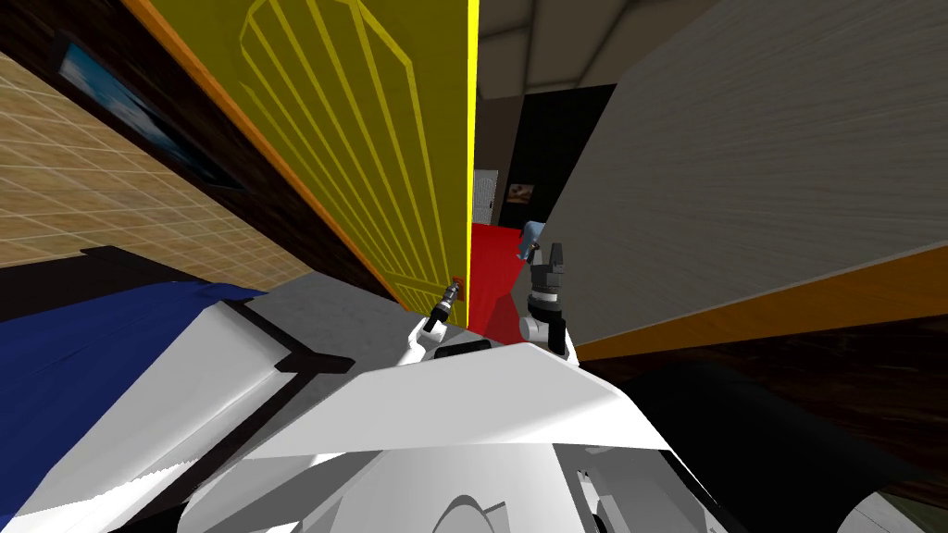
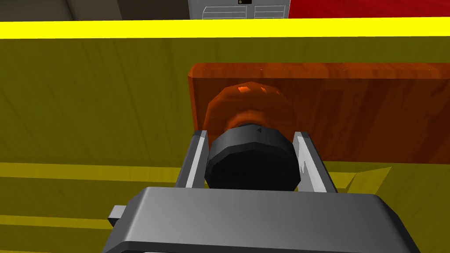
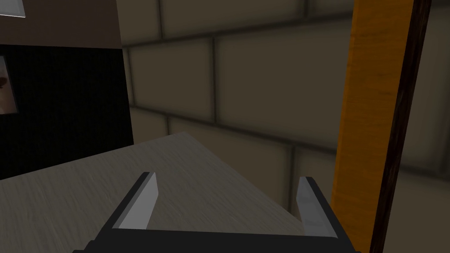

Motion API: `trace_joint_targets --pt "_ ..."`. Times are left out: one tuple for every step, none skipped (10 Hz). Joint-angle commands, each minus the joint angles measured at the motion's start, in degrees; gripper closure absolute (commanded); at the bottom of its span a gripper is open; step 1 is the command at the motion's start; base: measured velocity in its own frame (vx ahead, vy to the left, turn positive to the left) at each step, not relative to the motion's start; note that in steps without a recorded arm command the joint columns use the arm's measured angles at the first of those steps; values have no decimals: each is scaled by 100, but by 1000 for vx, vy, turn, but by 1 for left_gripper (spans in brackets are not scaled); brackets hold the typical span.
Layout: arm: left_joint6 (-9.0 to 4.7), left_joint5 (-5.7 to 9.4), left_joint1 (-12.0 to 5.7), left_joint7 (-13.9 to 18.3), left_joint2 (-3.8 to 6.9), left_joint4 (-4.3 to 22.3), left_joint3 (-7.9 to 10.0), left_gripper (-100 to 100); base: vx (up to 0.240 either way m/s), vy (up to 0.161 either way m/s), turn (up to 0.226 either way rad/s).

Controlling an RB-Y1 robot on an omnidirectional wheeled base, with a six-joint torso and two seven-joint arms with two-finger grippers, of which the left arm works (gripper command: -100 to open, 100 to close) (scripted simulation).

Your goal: Push the door open

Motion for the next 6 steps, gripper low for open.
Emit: trace_joint_targets --pt "-8 1 -1 3 -4 -7 -3 100 -8 3 3" --pt "-8 1 -1 3 -4 -7 -3 100 0 0 0" --pt "2 7 -19 -35 19 46 107 100 69 -79 20" --pt "1 9 -27 -46 22 58 139 100 117 -118 74" --pt "0 11 -36 -57 25 71 175 100 146 -117 58" --pt "-3 17 -56 -82 30 100 252 100 157 -121 30"
